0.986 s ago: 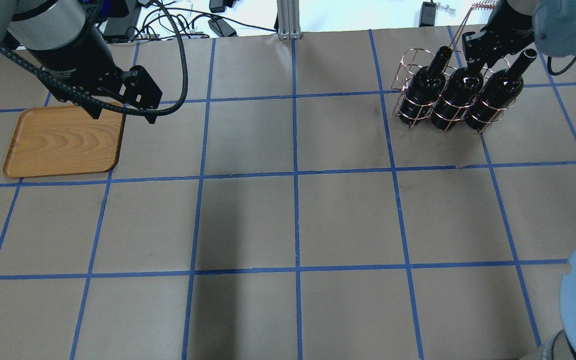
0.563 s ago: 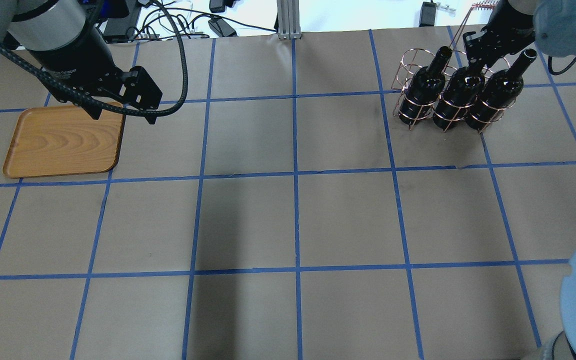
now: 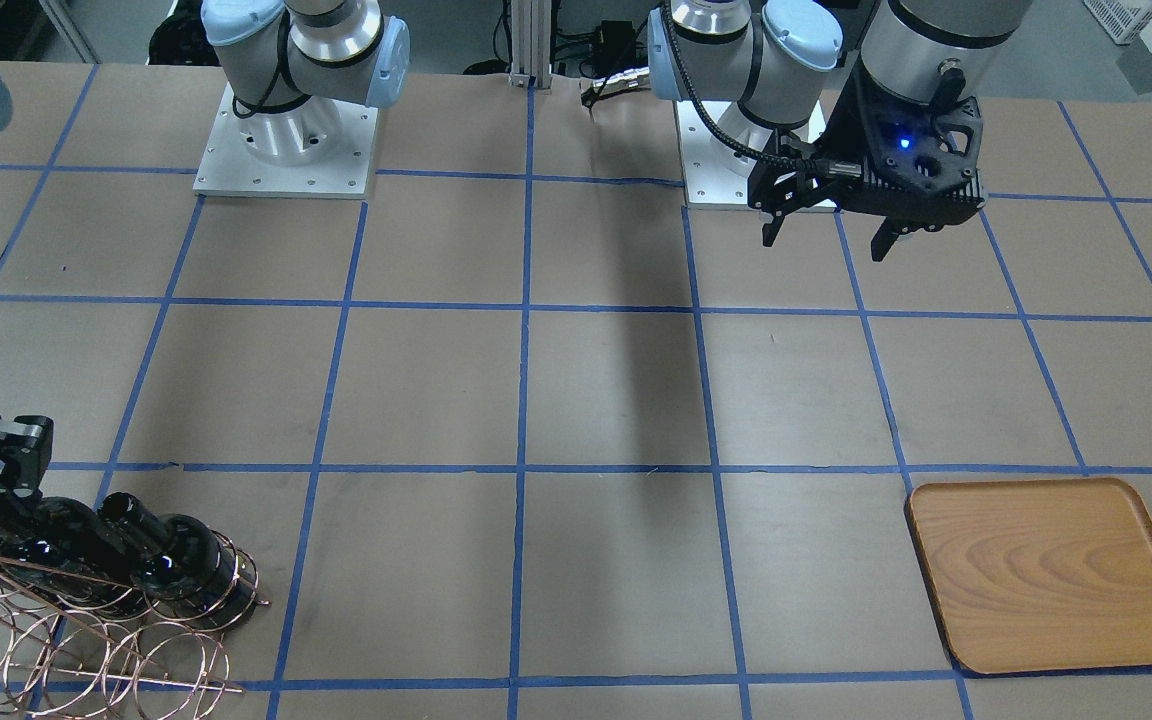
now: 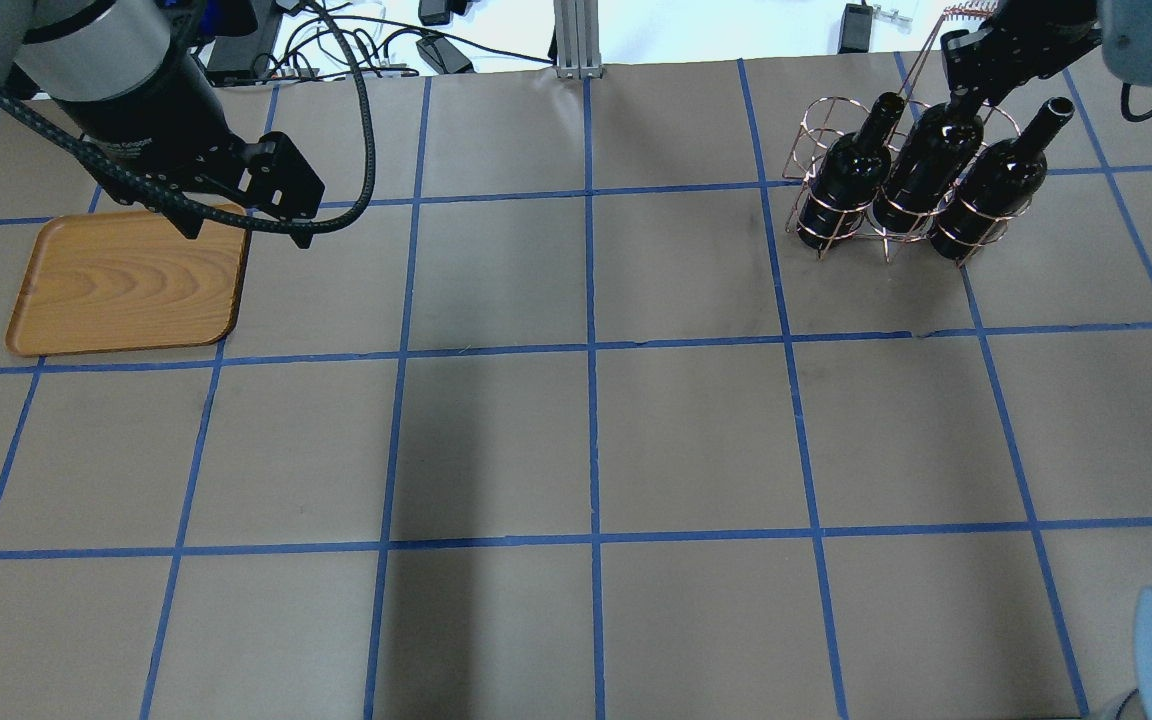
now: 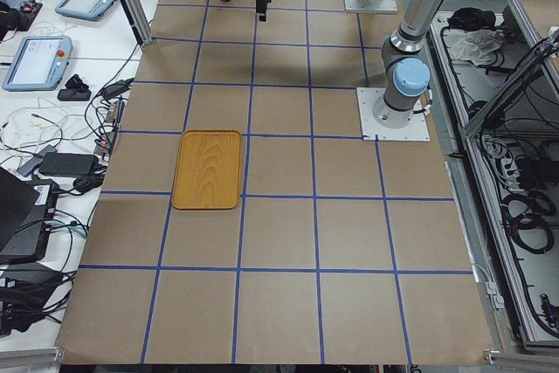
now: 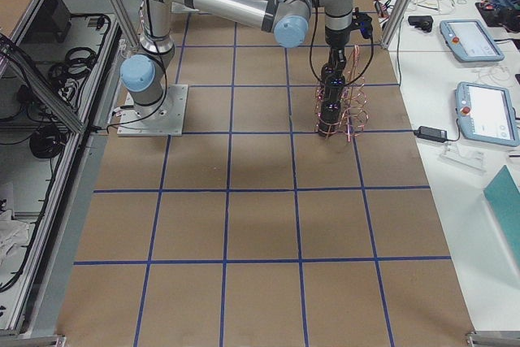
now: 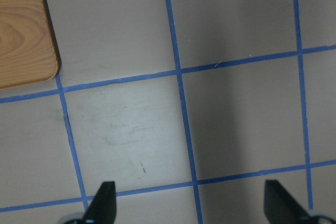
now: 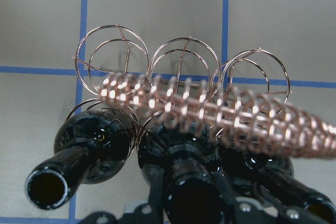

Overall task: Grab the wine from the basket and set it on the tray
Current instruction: 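Lift the dark wine bottle up out of the wire rack with the right gripper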

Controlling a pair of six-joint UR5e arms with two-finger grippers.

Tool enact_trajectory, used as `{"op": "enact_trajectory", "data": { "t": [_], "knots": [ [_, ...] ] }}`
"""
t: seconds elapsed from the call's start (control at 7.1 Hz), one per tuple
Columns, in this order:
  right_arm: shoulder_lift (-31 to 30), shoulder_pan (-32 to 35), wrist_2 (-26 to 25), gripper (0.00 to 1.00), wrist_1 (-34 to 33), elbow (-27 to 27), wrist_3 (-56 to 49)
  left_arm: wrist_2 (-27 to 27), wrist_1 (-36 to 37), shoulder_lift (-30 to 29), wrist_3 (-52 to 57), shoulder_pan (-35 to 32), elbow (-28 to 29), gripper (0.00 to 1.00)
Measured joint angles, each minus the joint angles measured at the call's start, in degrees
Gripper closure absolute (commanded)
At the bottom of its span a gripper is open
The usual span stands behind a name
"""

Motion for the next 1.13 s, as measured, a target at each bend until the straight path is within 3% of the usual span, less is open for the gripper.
{"op": "enact_trajectory", "data": {
  "t": [0.28,0.7,1.13],
  "knots": [
    [-3.92,0.08,0.04,1.00,4.25,-0.63,-0.17,0.02,0.03,0.03,0.02,0.00,0.00,0.00],
    [-10.29,0.19,-0.56,1.00,16.02,-3.73,-0.21,0.11,0.05,0.11,0.05,0.00,0.00,0.00],
    [-12.44,0.67,-0.40,1.00,21.30,-4.87,0.44,0.26,0.05,0.31,0.25,0.08,0.02,0.00]
  ]
}}
